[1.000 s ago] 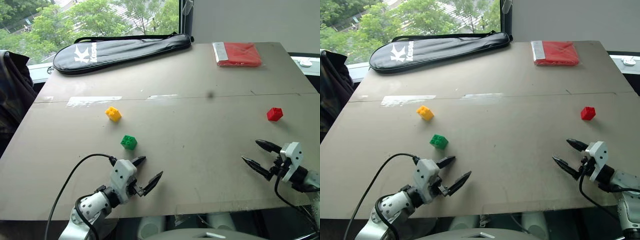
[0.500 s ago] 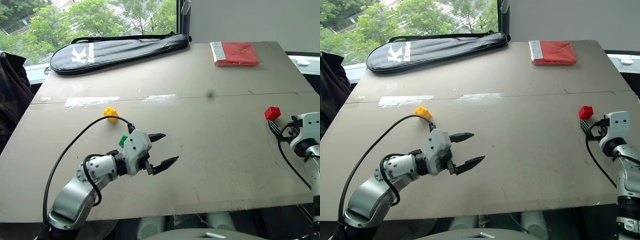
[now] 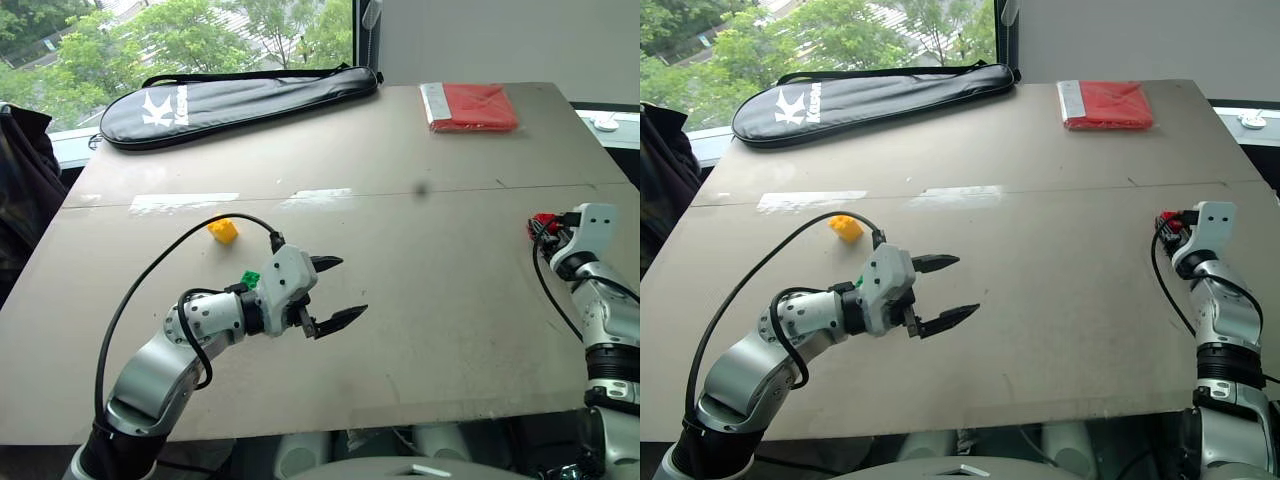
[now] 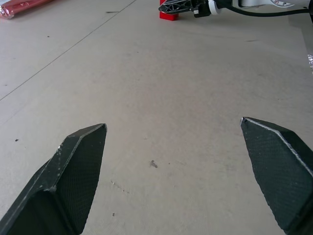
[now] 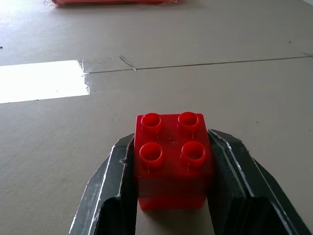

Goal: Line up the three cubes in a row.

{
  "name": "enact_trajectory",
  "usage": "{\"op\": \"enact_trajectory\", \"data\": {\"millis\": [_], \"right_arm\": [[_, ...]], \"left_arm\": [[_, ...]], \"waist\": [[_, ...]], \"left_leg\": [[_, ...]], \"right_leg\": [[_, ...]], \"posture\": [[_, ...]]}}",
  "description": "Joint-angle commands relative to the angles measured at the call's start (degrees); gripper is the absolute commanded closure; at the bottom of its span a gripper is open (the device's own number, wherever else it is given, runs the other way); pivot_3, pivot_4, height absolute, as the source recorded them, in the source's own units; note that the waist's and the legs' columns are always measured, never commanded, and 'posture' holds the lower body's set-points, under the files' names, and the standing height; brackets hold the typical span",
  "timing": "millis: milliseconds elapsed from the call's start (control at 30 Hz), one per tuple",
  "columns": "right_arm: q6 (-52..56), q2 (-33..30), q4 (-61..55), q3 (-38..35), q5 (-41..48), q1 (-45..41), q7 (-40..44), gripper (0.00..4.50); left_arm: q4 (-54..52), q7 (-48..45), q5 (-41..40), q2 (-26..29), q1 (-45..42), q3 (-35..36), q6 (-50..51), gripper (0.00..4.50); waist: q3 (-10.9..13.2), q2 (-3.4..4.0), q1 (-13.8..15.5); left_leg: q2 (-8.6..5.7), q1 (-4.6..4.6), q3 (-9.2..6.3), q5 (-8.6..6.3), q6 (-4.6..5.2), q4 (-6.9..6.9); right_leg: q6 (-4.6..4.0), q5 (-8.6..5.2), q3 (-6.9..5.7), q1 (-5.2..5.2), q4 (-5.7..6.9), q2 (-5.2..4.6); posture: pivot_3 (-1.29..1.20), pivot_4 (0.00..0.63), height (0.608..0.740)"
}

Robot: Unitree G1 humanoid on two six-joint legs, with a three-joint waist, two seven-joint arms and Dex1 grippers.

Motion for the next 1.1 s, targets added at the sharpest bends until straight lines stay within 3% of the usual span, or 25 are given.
{"op": "enact_trajectory", "data": {"millis": [33, 267, 467, 733, 1100], "right_arm": [[-0.6, 0.18, -3.96, 0.43, 0.05, 0.55, 0.1, 3.16], [9.43, 6.15, -28.54, 4.08, 1.73, 10.93, -5.36, 3.16], [15.25, 12.17, -46.08, 15.67, -2.34, 20.94, -9.87, 3.16], [17.44, 17.16, -49.29, 24.61, -9.13, 21.79, -15.11, 3.16], [17.12, 21.2, -47.83, 24.0, -11.93, 20.14, -18.51, 3.16]], "left_arm": [[-2.2, -0.29, -0.69, 0.14, -1.16, 0.06, -0.12, 0.0], [-2.02, -0.73, -0.65, 0.5, -2.02, 0.33, 0.24, 0.0], [-0.79, -1.77, 0.39, 0.54, -2.71, -1.05, -0.44, 0.0], [-0.01, -3.17, 0.95, 2.05, -3.11, -0.73, -0.73, 0.0], [0.38, -3.8, 0.9, 3.58, -2.09, -0.09, -1.12, 0.0]], "waist": [[0.0, 0.0, -0.16], [0.02, 0.03, -0.47], [0.03, 0.04, -0.71], [0.04, 0.02, -0.68], [0.05, 0.01, -0.72]], "left_leg": [[0.0, 0.01, 0.01, 0.0, 0.0, 0.03], [0.05, 0.06, -0.08, 0.0, 0.0, 0.06], [0.08, 0.05, -0.23, 0.0, 0.0, 0.06], [0.04, 0.04, -0.22, 0.02, -0.04, 0.12], [0.05, -0.03, -0.23, 0.02, -0.05, 0.1]], "right_leg": [[0.0, 0.0, 0.01, 0.0, 0.04, 0.0], [0.0, -0.01, 0.0, -0.05, 0.25, 0.05], [0.01, -0.01, 0.11, -0.16, 0.3, 0.07], [-0.16, -0.14, 0.19, -0.19, 0.3, 0.08], [-0.08, -0.08, 0.19, -0.28, 0.29, 0.1]], "posture": [[0.0, 0.15, 0.707], [0.0, 0.15, 0.707], [0.0, 0.15, 0.707], [0.0, 0.15, 0.707], [0.0, 0.15, 0.707]]}}
